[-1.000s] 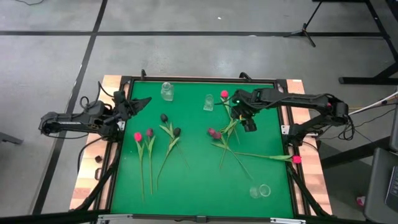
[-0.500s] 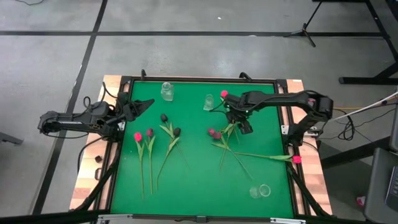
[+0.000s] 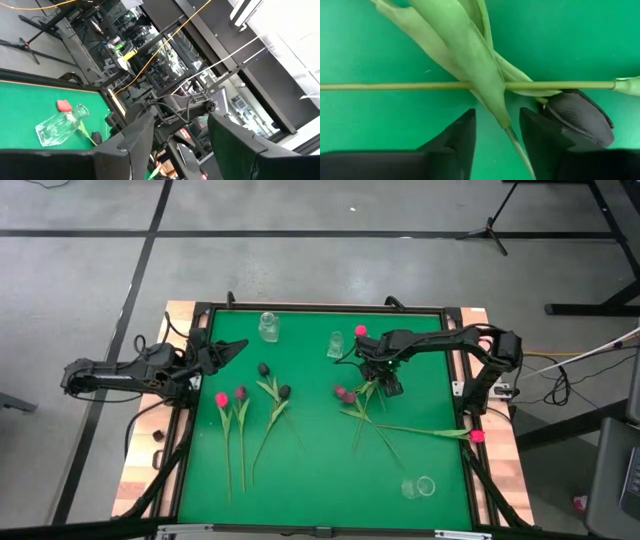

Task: Sort flowers into vase by color
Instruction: Put the right dark red tulip into the top left transparent vase

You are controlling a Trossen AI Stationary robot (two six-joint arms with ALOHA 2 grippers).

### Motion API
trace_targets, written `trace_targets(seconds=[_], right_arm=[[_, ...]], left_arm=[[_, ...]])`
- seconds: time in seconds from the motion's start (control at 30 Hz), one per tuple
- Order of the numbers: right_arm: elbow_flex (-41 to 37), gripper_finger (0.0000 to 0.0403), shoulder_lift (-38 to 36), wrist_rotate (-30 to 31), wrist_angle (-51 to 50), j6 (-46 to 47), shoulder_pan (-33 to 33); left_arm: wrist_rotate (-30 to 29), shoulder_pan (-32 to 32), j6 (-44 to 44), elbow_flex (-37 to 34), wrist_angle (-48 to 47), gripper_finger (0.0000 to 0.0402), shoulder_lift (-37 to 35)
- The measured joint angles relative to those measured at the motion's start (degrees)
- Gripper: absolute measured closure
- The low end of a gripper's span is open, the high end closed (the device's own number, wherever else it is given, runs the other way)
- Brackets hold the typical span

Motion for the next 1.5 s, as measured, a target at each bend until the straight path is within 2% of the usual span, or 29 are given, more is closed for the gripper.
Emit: trace_targets(seconds=[0.1, 0.37, 0.53, 0.63, 0.87, 1.2, 1.33, 1.5], right_arm=[[0.0, 0.0297, 0.0, 0.3, -0.5, 0.1, 0.0], [0.0, 0.0392, 0.0, 6.2, -2.2, 1.9, 0.0], [0.0, 0.0381, 0.0, 6.4, -4.2, 2.8, 0.0], [0.0, 0.0390, -0.5, 6.0, -5.1, 3.7, 0.0], [0.7, 0.0389, -4.9, 3.8, -5.7, 7.0, 0.0], [8.1, 0.0394, -12.3, 1.0, -4.0, 13.4, 0.0], [13.2, 0.0398, -13.5, -3.9, 4.1, 17.8, 0.0], [17.7, 0.0396, -13.2, -10.2, 23.2, 22.7, 0.0]], left_arm=[[0.0, 0.0, 0.0, 0.0, 0.0, 0.0218, 0.0], [0.0, 0.0, 0.0, 0.0, 0.0, 0.0218, 0.0], [0.0, 0.0, 0.0, 0.0, 0.0, 0.0218, 0.0], [0.0, 0.0, -0.1, 0.0, 0.0, 0.0218, 0.0], [0.0, 0.0, -0.2, 0.0, 0.1, 0.0218, 0.0], [0.0, 0.0, 0.0, 0.0, 0.1, 0.0218, 0.0], [0.0, 0.0, 0.0, 0.0, 0.0, 0.0218, 0.0], [0.0, 0.0, 0.0, 0.0, 0.0, 0.0218, 0.0]])
